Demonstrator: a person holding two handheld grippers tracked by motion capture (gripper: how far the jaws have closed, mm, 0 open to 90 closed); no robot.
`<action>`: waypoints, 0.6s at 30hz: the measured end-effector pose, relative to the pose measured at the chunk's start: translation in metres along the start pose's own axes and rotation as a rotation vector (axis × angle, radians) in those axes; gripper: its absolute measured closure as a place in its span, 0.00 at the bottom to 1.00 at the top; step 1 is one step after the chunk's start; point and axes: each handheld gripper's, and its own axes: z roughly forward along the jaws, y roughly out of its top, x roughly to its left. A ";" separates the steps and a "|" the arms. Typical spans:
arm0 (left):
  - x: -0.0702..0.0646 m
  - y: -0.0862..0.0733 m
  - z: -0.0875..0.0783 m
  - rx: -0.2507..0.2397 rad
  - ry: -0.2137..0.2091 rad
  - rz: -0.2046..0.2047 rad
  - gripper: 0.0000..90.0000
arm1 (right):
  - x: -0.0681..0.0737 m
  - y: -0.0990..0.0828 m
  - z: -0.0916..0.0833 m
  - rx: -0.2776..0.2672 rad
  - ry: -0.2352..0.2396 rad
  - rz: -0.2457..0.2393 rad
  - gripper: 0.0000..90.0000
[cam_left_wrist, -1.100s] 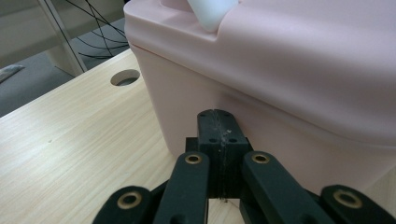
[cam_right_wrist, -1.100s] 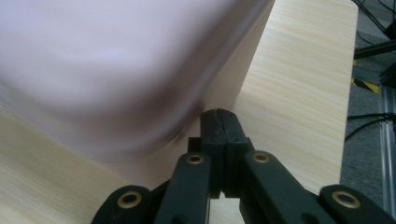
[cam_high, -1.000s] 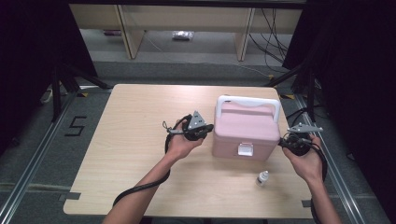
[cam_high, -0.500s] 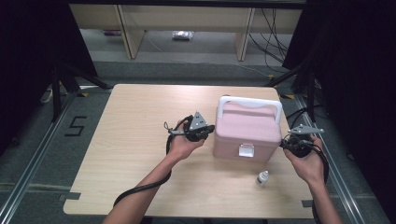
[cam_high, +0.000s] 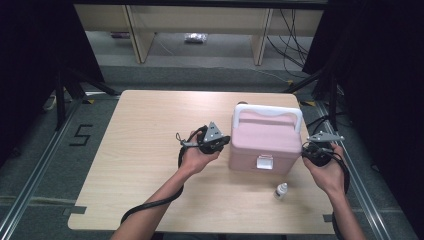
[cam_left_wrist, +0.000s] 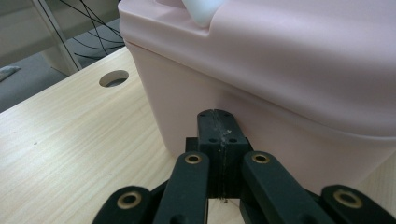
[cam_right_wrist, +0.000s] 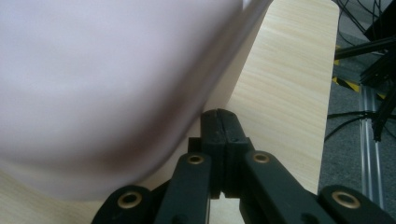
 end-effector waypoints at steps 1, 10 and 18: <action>-0.001 0.000 0.000 0.003 0.002 0.002 1.00 | 0.000 0.000 0.000 0.000 0.000 0.000 1.00; -0.003 0.000 -0.001 0.001 -0.001 0.000 1.00 | -0.004 0.003 0.003 0.004 -0.018 0.038 1.00; -0.004 -0.002 -0.002 -0.005 -0.006 -0.014 1.00 | -0.006 0.002 0.006 -0.020 -0.026 0.019 1.00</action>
